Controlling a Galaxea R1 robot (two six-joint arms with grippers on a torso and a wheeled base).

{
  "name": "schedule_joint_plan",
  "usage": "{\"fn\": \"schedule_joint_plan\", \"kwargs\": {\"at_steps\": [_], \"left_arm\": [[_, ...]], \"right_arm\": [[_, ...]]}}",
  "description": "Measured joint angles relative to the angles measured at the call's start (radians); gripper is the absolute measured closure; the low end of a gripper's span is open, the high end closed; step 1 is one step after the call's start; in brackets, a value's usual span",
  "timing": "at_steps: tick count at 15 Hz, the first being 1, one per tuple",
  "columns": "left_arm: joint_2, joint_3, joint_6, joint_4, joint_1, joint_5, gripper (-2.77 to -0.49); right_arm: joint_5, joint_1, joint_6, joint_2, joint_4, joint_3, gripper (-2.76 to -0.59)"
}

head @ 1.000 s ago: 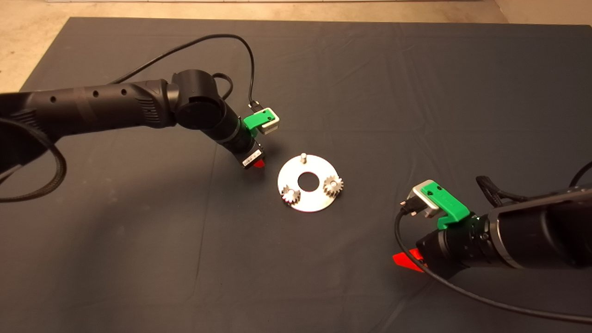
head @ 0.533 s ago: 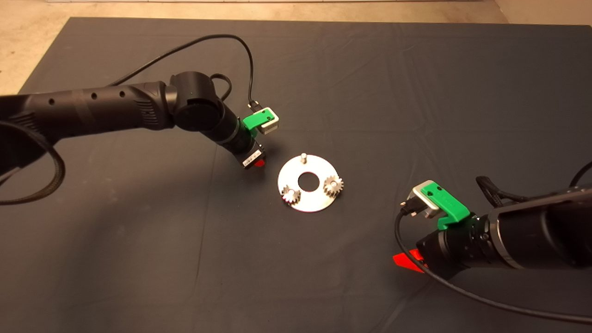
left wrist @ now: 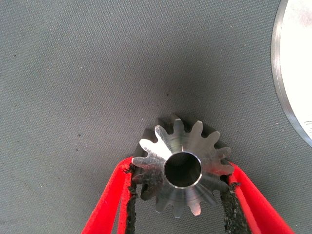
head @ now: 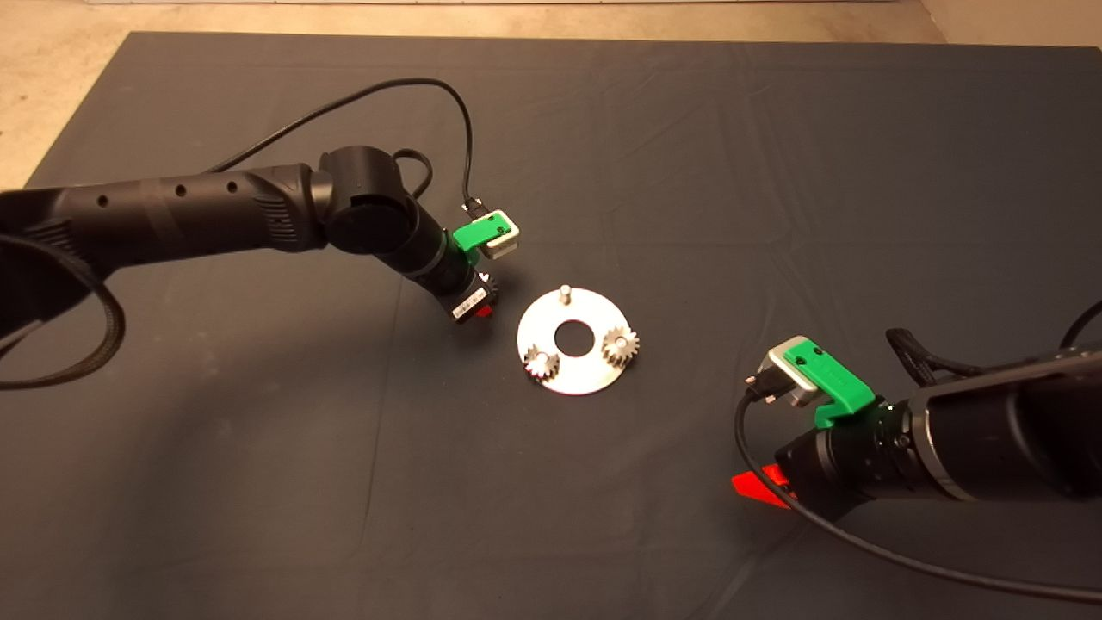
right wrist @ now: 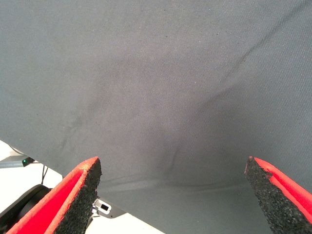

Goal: Install three planetary gears onto the carrier pins

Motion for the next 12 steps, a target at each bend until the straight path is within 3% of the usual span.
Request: {"fn": "schedule_joint_plan", "kwargs": {"at_steps": [9,12], "left_arm": [[0.000,0.000,0.000,0.000,0.000,0.000,-0.81],[0.000,0.000,0.000,0.000,0.000,0.000,-0.72]], "right_arm": [[0.001,0.000,0.000,-0.003,0.000,0.000,-2.20],[0.003,0.000,-0.001,-0.045,0.000,0.000,-2.20]]}}
